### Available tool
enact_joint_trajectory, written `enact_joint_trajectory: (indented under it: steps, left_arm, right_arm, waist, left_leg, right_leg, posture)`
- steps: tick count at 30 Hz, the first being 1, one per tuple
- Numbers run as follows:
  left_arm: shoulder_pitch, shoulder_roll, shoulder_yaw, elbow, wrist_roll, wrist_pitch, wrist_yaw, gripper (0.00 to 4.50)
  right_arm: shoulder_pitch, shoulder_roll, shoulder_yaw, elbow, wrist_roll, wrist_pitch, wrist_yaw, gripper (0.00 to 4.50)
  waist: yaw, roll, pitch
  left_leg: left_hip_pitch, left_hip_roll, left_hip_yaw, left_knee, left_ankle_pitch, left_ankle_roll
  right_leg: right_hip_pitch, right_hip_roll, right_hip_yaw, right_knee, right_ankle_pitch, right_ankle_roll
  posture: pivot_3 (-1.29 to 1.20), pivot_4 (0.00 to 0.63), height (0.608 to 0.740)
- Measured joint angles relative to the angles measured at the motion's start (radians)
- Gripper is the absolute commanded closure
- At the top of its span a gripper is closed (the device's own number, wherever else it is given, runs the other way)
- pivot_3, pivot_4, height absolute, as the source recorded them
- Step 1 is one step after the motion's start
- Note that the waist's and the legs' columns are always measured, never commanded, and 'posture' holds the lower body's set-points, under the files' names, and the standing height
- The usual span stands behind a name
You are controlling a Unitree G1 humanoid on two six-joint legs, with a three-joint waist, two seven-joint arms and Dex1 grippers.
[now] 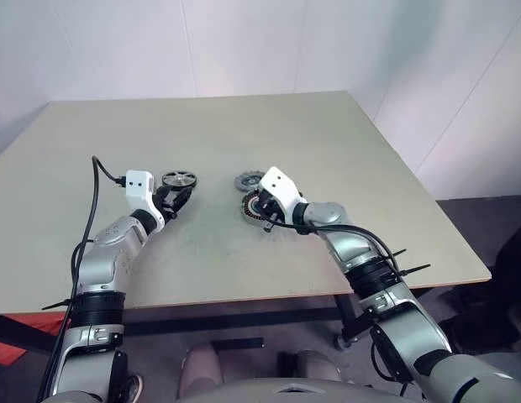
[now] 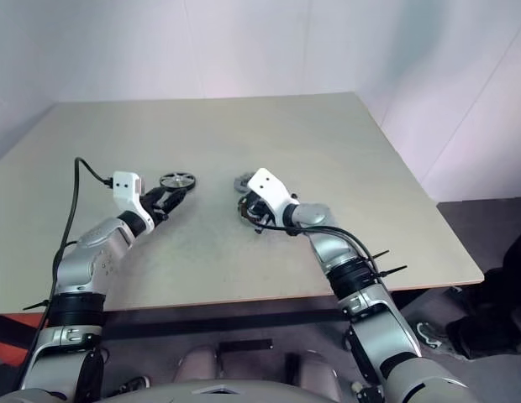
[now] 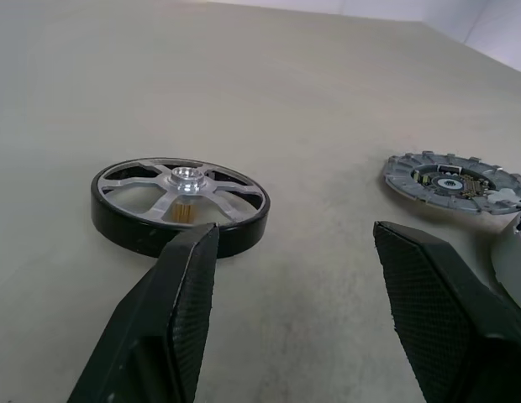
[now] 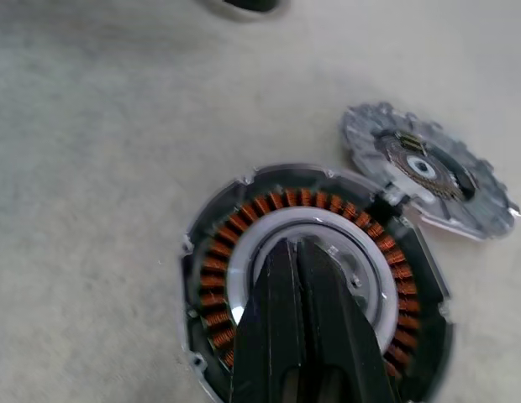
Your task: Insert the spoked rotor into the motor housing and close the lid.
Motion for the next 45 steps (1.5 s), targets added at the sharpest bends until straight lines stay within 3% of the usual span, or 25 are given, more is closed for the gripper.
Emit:
enact_joint_trajectory:
  steps: [13,22,31,37,40,43,45]
  left_arm:
    - [0.000,-0.010,0.007,0.011,-0.009,0.015,0.026,1.38]
    - [-0.009,-0.085,0.163,0.054,-0.144,0.155,0.131,1.38]
    - [-0.197,-0.195,0.301,0.329,-0.225,0.099,0.225,1.38]
    - [-0.388,-0.188,0.375,0.643,-0.235,-0.044,0.255,1.38]
    - [-0.468,-0.172,0.397,0.795,-0.234,-0.116,0.267,2.04]
    - [-0.488,-0.173,0.402,0.853,-0.240,-0.152,0.253,3.05]
    - [-0.498,-0.171,0.411,0.861,-0.247,-0.151,0.248,3.15]
  right_arm:
    - [-0.079,-0.046,-0.054,-0.013,0.016,0.023,-0.012,4.46]
    - [-0.091,-0.069,-0.091,-0.020,0.027,0.038,-0.025,4.46]
    - [-0.091,-0.077,-0.100,-0.022,0.027,0.044,-0.028,4.46]
    - [-0.087,-0.079,-0.101,-0.023,0.028,0.044,-0.033,4.46]
    - [-0.081,-0.080,-0.101,-0.024,0.028,0.045,-0.038,4.50]
    - [-0.078,-0.083,-0.103,-0.026,0.028,0.051,-0.045,4.50]
    - [-0.077,-0.084,-0.106,-0.029,0.030,0.057,-0.048,4.50]
  waist:
    - [0.001,0.000,0.000]
    - [0.003,0.000,0.000]
    - [0.006,-0.001,0.001]
    - [0.008,-0.001,0.001]
    - [0.011,-0.001,0.001]
    - [0.012,-0.001,0.001]
    - [0.015,-0.001,0.001]
  left_leg:
    - [-0.001,0.000,-0.001,-0.001,0.000,0.000]
    - [-0.003,0.000,0.000,-0.001,0.000,0.000]
    - [-0.003,0.000,-0.001,-0.001,0.000,0.000]
    - [-0.003,-0.001,-0.002,-0.001,0.000,0.000]
    - [-0.002,-0.001,-0.002,-0.002,0.000,0.000]
    - [-0.002,-0.001,-0.002,-0.003,0.000,0.000]
    - [-0.002,-0.001,-0.002,-0.004,0.000,0.000]
  right_leg:
    - [0.000,0.000,0.000,-0.001,0.003,-0.006]
    - [-0.001,0.001,0.000,-0.002,0.003,-0.006]
    - [0.000,0.001,0.000,-0.004,0.003,-0.004]
    - [0.001,0.001,-0.001,-0.005,0.004,-0.005]
    - [0.002,0.000,-0.001,-0.007,0.004,-0.005]
    - [0.003,0.000,-0.001,-0.008,0.004,-0.005]
    - [0.003,0.000,-0.001,-0.008,0.004,-0.005]
  posture:
    - [0.00,0.000,0.740]
    - [0.00,0.000,0.740]
    - [0.00,0.000,0.740]
    - [0.00,0.000,0.740]
    - [0.00,0.000,0.740]
    - [0.00,0.000,0.740]
    - [0.00,0.000,0.740]
